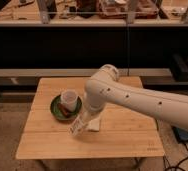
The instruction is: Stand the bottle upright
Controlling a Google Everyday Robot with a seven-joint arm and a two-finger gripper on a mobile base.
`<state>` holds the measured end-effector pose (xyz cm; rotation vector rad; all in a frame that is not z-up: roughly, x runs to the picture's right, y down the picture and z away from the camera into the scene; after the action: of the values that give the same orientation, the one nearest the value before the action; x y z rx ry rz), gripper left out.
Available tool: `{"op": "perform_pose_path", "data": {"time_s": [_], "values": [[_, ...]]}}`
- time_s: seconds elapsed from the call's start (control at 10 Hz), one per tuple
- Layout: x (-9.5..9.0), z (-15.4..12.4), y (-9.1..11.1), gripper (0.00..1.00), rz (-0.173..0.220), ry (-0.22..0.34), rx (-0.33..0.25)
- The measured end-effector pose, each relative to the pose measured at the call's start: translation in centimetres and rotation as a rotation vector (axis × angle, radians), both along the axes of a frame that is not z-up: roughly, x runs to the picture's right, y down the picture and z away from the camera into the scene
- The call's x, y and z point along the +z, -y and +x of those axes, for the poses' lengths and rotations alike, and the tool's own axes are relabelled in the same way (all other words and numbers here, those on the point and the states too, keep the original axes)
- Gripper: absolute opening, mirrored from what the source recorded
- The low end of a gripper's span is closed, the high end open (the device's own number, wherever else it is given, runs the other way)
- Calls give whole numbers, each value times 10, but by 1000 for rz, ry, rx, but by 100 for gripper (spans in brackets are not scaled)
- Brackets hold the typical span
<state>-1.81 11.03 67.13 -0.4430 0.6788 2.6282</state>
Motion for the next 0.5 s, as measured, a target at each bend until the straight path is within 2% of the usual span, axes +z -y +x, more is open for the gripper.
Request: {"op": "perform_pose_path", "data": {"time_s": [0.3, 0.4, 0.5], "values": [[-1, -7, -9, 34, -6, -10, -45], [0, -8, -12, 36, -9, -16, -57], [1, -8, -16, 45, -13, -23, -66]]}}
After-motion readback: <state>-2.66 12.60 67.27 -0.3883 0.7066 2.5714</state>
